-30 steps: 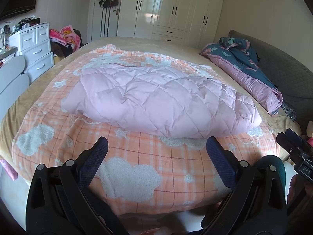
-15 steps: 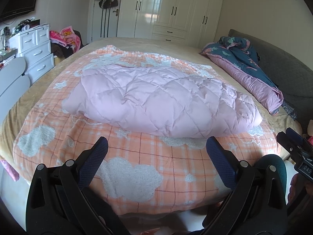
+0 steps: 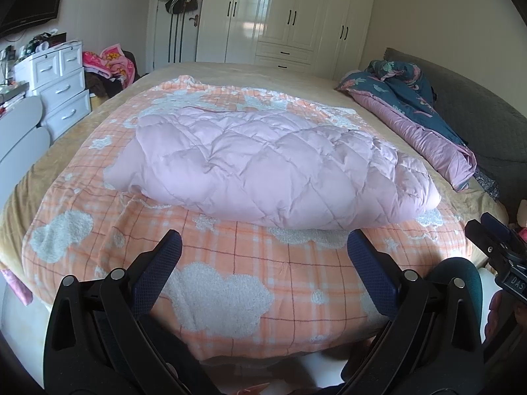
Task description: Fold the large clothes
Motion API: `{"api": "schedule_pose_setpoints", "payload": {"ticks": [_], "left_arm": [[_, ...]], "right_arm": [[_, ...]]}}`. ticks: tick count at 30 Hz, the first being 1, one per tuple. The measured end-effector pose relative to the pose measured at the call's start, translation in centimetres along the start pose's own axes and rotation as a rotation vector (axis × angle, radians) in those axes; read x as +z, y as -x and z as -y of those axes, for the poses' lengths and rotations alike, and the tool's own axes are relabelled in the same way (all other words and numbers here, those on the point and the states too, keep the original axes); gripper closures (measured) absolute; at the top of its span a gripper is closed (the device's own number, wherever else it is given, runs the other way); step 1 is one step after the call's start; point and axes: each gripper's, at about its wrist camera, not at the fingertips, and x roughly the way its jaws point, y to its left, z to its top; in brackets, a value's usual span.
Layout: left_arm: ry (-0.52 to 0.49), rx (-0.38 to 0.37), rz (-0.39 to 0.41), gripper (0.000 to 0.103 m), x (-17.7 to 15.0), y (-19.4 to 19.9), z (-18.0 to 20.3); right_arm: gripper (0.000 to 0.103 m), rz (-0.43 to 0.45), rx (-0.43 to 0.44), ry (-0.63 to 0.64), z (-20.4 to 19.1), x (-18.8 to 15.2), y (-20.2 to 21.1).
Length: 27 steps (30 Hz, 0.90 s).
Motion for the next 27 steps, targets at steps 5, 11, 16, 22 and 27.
{"api": "schedule_pose_setpoints", "payload": {"ticks": [5, 11, 16, 22, 27], "left_arm": [[0.003, 0.0, 0.0, 0.009, 0.0, 0.1, -0.4], [0.011, -0.017, -0.004, 0.009, -0.2, 0.1, -1.1], [0.042, 0.036, -0.026, 0.009, -0.1, -0.3, -2.4], [0.166, 0.122, -0.062, 0.009, 0.7, -2.4, -8.3], [0.335, 0.298, -0.099, 0.009, 3.4, -4.6, -18.5]], "right_arm": [[0.004, -0.002, -0.003, 0.005, 0.0, 0.0, 0.0], [0.004, -0.018, -0.026, 0.002, 0.4, -0.1, 0.0], [0.004, -0.003, -0.081, -0.034, 2.2, -0.3, 0.6], [0.004, 0.007, -0.259, -0.176, 9.3, -1.6, 1.5], [0.004, -0.077, -0.61, -0.47, 24.1, -6.4, 3.0]]}}
